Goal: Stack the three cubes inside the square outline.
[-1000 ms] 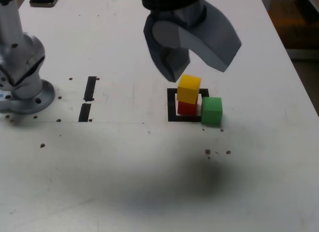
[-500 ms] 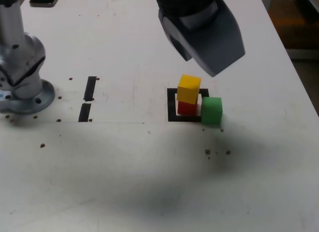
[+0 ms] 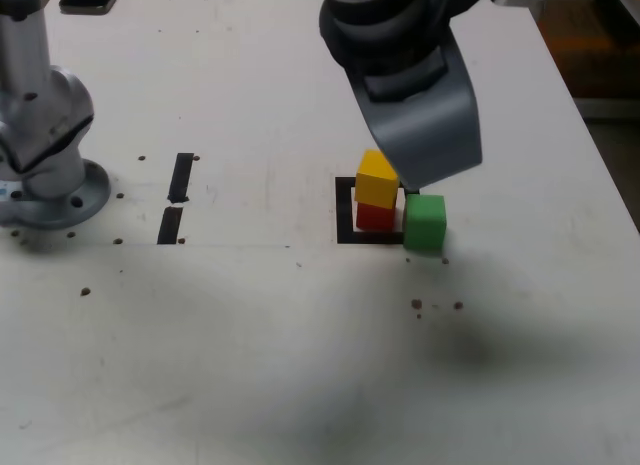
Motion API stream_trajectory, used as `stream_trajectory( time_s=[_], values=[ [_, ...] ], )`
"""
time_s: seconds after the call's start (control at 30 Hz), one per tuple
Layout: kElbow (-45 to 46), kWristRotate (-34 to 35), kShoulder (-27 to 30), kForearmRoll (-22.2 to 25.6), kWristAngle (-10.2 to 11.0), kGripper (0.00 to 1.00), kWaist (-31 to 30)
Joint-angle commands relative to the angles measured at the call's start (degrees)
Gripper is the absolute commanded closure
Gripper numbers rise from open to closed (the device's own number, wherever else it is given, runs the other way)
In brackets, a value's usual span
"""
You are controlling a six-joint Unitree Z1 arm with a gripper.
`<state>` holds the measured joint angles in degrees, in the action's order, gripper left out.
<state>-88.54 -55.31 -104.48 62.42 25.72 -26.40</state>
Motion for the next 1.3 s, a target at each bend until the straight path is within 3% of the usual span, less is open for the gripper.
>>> stream_trajectory(
  time_s=[0.0,0.5,1.0,1.27],
  values=[
    [-1.3,-0.1,-0.7,0.2,0.1,0.05,-0.3],
    [-3.7,-3.1,-5.2,-0.4,0.7,0.05,4.2],
    [-2.4,-5.3,-8.3,-4.4,0.7,0.05,6.7],
    [2.3,-5.3,-8.5,-8.9,-0.2,0.05,6.7]
  ],
)
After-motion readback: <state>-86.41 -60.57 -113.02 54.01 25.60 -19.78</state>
